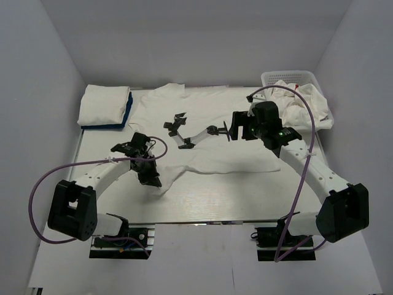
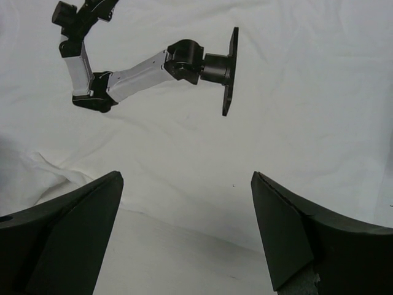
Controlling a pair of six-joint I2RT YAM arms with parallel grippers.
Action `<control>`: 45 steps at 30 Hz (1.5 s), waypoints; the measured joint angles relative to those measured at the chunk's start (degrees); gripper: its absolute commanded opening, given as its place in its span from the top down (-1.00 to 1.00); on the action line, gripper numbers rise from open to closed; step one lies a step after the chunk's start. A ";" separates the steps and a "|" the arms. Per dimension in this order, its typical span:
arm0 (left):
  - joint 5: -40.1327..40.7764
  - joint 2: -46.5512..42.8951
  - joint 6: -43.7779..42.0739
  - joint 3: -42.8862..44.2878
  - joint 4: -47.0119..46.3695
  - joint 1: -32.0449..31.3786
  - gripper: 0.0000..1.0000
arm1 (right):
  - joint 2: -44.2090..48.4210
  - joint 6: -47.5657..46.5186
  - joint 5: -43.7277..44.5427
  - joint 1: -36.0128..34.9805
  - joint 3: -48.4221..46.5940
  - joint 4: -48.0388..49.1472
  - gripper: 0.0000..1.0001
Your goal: Fold and stack the t-shirts
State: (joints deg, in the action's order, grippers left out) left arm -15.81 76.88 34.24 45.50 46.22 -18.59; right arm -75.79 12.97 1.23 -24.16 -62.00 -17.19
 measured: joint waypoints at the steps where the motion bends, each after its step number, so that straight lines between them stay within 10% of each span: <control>1: 0.20 0.13 -0.59 0.50 0.50 -0.46 1.00 | 0.00 0.02 0.13 0.02 0.04 -0.33 -0.81; 21: -3.80 17.35 -12.33 11.10 5.86 -24.48 1.00 | -0.83 0.00 1.66 0.04 1.88 -1.60 -0.81; 23: -3.63 18.58 -12.55 12.35 6.34 -26.43 0.73 | -0.83 0.00 1.86 0.04 1.90 -1.97 -0.81; 26: -2.99 19.43 -13.68 13.29 8.44 -28.59 -0.99 | -0.83 0.00 2.03 0.04 1.90 -2.36 -0.81; 33: 2.01 9.27 -11.41 17.68 13.92 -29.75 -1.00 | -0.55 -1.14 0.70 -0.11 2.49 -2.29 -0.81; 38: 19.54 1.92 2.32 27.80 18.05 -27.10 -1.00 | -0.44 -1.57 -1.07 -2.75 3.26 -2.49 -0.81; 45: 32.87 5.62 12.63 24.02 14.56 -14.21 -1.00 | -3.15 -5.88 -4.02 -14.95 6.47 3.82 -0.81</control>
State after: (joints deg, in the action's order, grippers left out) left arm 17.06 82.50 46.87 69.52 60.77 -32.80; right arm -78.94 7.09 -2.79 -39.11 -55.53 -13.37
